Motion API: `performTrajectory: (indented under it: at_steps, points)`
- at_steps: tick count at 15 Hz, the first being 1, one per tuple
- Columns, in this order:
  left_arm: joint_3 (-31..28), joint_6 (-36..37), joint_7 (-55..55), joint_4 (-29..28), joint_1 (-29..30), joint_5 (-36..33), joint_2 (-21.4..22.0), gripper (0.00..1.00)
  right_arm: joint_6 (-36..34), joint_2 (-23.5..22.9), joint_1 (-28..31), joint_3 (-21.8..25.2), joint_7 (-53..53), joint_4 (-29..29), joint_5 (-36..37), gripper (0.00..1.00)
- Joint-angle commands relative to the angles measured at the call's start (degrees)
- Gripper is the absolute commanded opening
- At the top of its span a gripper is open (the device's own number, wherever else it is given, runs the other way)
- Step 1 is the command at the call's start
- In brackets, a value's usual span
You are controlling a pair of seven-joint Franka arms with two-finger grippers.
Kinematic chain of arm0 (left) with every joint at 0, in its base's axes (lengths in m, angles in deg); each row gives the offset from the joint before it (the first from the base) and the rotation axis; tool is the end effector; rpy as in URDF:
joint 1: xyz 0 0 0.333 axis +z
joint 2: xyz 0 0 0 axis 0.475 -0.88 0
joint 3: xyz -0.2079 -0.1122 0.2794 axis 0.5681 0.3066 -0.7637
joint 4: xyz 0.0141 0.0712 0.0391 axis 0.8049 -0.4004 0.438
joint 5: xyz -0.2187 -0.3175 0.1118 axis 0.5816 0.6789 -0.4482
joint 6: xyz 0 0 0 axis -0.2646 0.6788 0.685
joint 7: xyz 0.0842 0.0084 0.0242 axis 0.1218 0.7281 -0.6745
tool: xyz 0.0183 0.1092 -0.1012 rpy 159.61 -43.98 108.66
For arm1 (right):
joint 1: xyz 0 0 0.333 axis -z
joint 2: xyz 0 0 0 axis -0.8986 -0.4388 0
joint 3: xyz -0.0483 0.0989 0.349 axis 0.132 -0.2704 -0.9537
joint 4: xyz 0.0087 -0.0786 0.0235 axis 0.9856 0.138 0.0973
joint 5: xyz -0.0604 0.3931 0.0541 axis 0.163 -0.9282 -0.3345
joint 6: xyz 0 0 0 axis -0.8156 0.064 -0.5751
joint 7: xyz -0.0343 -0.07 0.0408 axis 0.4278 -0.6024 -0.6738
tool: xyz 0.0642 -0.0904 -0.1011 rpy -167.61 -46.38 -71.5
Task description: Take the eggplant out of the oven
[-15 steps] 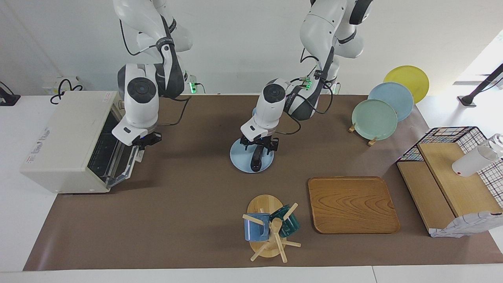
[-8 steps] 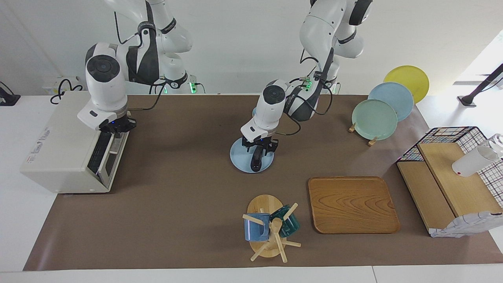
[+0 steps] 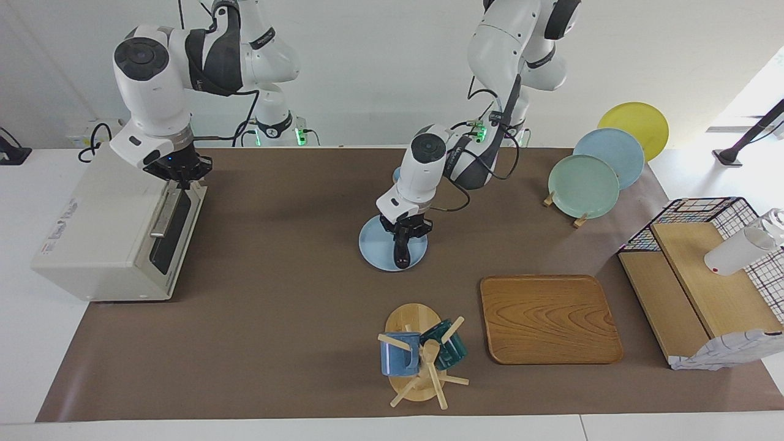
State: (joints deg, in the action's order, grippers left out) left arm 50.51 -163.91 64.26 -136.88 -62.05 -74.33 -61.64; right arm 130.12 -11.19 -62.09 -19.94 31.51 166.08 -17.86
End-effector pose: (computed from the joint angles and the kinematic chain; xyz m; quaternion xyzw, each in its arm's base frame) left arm 0.4971 -0.4382 0.3128 0.9905 -0.1198 -0.0003 0.0677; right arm 0.5111 -0.0392 0.5206 0.9871 0.0881 -0.0715 0.1134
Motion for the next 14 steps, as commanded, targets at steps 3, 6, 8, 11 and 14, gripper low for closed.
performTrajectory:
  at_steps: [3, 6, 8, 11, 14]
  points:
    - [-0.4, 13.7, 2.1, 8.3, 9.8, 2.2, 4.6, 0.0, -5.6, -0.4, 1.1, -0.2, -0.8, -5.9, -6.8, 0.38]
    - [-0.6, 19.4, 7.3, 17.4, 17.9, 4.0, 1.3, 0.0, -6.2, -0.3, 2.2, 0.1, -0.2, -7.5, -12.9, 1.0]
    - [-0.7, 19.0, 11.3, 17.6, 23.5, 3.6, 0.8, 0.0, -6.2, -0.3, 2.3, 0.0, -0.2, -7.8, -13.4, 1.0]
    - [-0.8, 18.7, 15.4, 19.5, 29.2, 1.8, -3.0, 0.0, -6.3, -1.2, 2.1, -0.6, -0.2, -8.9, -13.1, 1.0]
    - [-0.9, 16.4, 15.4, 27.3, 31.5, -3.7, -12.9, 0.0, -8.1, -1.9, -0.6, 0.7, 0.3, -9.6, -12.9, 1.0]
